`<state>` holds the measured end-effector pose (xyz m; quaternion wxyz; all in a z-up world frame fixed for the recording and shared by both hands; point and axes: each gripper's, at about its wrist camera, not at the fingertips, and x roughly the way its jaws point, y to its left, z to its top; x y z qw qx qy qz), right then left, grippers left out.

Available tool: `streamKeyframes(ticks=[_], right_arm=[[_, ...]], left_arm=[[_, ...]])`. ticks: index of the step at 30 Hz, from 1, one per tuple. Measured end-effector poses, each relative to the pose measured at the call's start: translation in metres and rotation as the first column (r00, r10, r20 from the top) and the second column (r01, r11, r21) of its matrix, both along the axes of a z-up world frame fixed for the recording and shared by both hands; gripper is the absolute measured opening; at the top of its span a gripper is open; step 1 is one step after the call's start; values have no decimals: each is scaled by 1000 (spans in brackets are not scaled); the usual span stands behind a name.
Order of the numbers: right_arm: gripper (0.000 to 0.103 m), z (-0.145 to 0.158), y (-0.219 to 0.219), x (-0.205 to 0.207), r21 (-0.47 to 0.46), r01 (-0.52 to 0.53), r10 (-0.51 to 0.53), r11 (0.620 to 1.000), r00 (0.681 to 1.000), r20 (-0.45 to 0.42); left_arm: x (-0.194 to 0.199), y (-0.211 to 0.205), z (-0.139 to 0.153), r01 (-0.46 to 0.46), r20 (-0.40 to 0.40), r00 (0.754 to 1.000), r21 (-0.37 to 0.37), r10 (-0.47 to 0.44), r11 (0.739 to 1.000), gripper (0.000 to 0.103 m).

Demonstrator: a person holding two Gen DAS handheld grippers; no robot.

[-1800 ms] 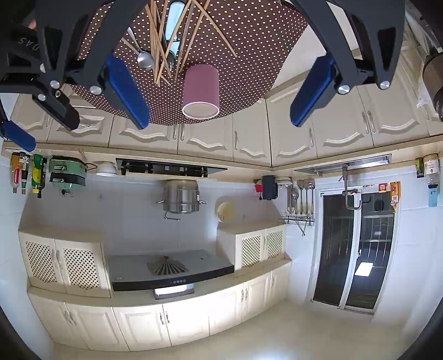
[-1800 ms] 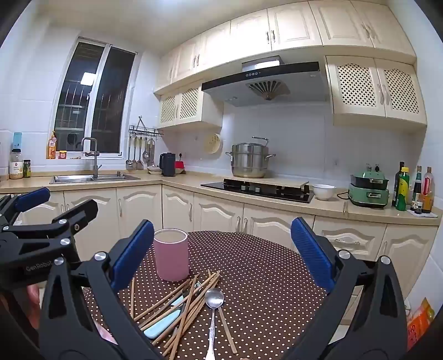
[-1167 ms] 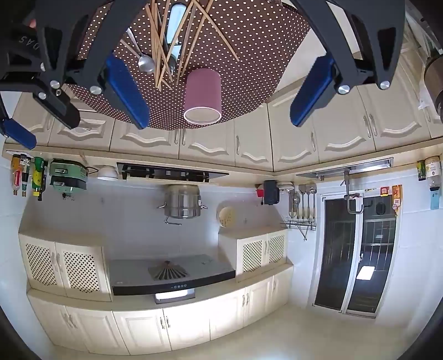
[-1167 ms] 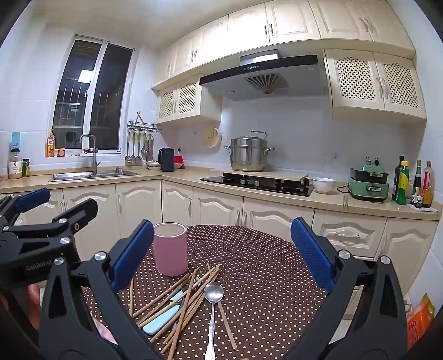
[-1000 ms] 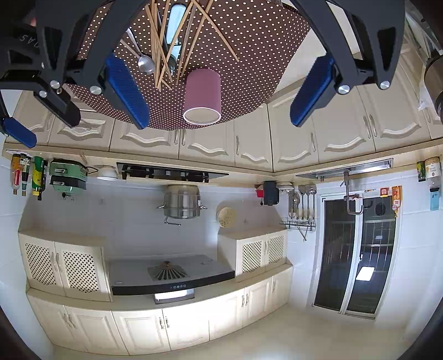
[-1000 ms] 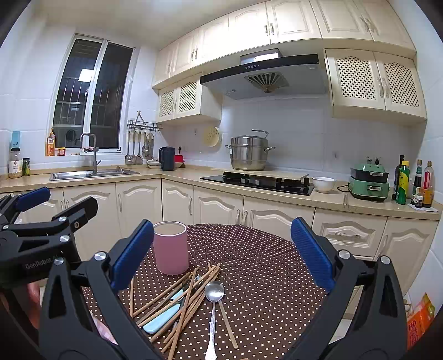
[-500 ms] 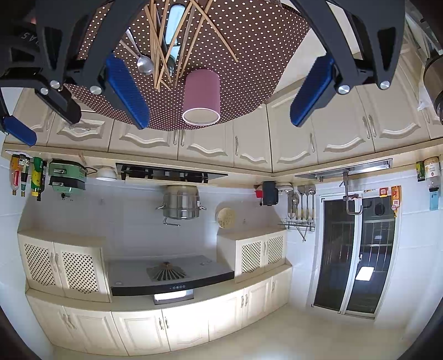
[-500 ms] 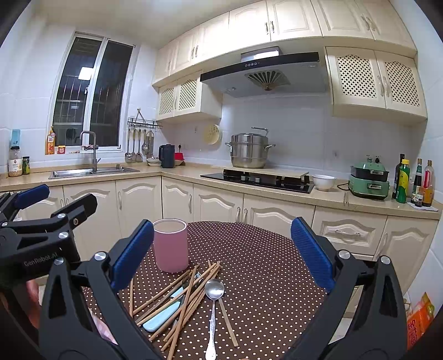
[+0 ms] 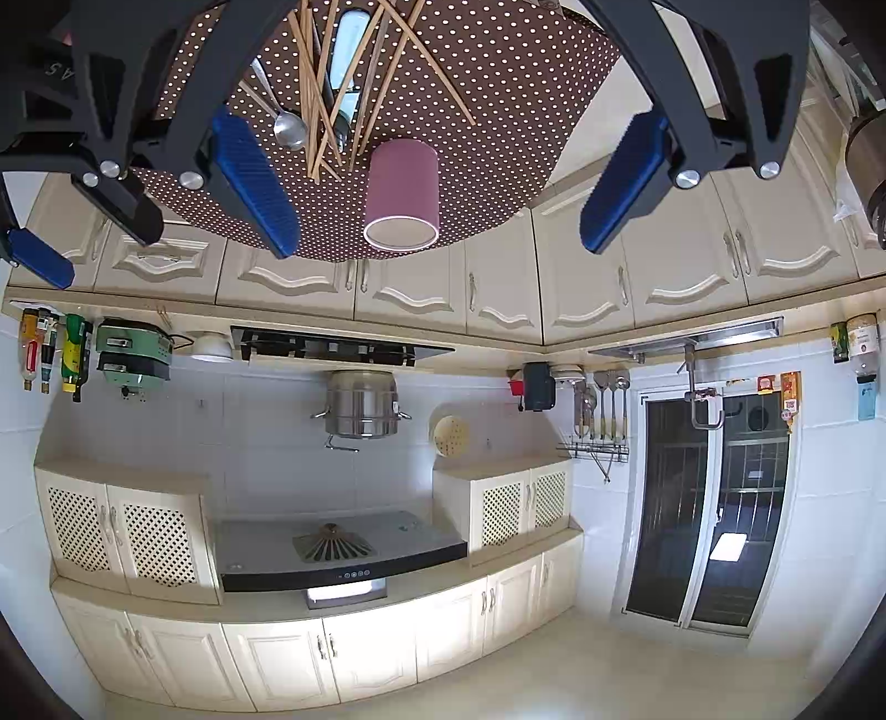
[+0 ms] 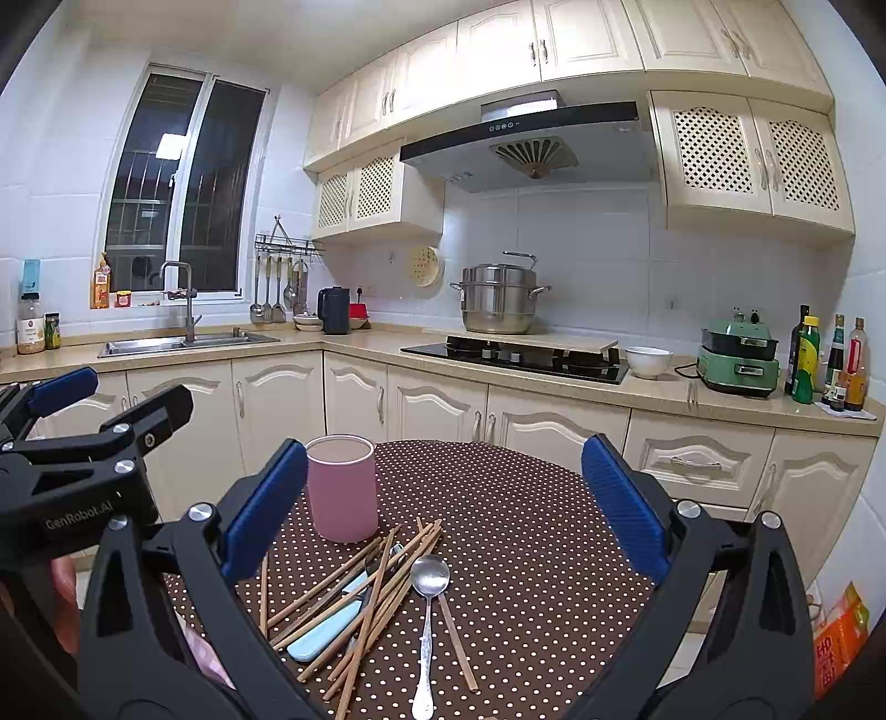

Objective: Organize utensils

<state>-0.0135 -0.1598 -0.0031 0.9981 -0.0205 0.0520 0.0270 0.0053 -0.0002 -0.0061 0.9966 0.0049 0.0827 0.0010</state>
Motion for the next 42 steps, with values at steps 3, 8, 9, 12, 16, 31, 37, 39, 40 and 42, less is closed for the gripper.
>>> streamKeyframes(ticks=[3,8,9,12,16,31,37,39,40,42], right_arm=[[97,-1,0,0,2,-1,1,1000,1000,-1],[97,-2,-1,0,6,-2,2,1000,1000,-4],[97,-2,-1,0,6,-2,2,1000,1000,-4],[97,-2,0,0,6,-4,4,1000,1000,-7],[97,-2,1,-1,5,-5,5,1000,1000,-9],[97,1,1,2,8,-9,9,1000,1000,-18],[97,0,2,2,10,-7,8,1000,1000,-23],[97,-1,2,2,11,-8,9,1000,1000,-26],[97,-1,2,1,11,-9,9,1000,1000,-27],[97,-1,1,2,12,-8,8,1000,1000,-29]], left_arm=[[-1,1,0,-2,2,1000,1,2,1000,99],[-1,1,0,-2,1,1000,4,2,1000,99],[-1,1,0,-3,0,1000,6,3,1000,99],[-1,2,0,-5,-1,1000,7,5,1000,99],[-2,2,1,-8,-2,1000,9,8,1000,99],[-1,0,3,-11,-7,1000,17,11,1000,99],[-1,-1,3,-13,-10,1000,19,13,1000,99],[-1,-1,3,-12,-12,1000,19,12,1000,99],[-1,-1,2,-12,-13,1000,20,13,1000,99],[-1,0,2,-13,-14,1000,20,13,1000,99]])
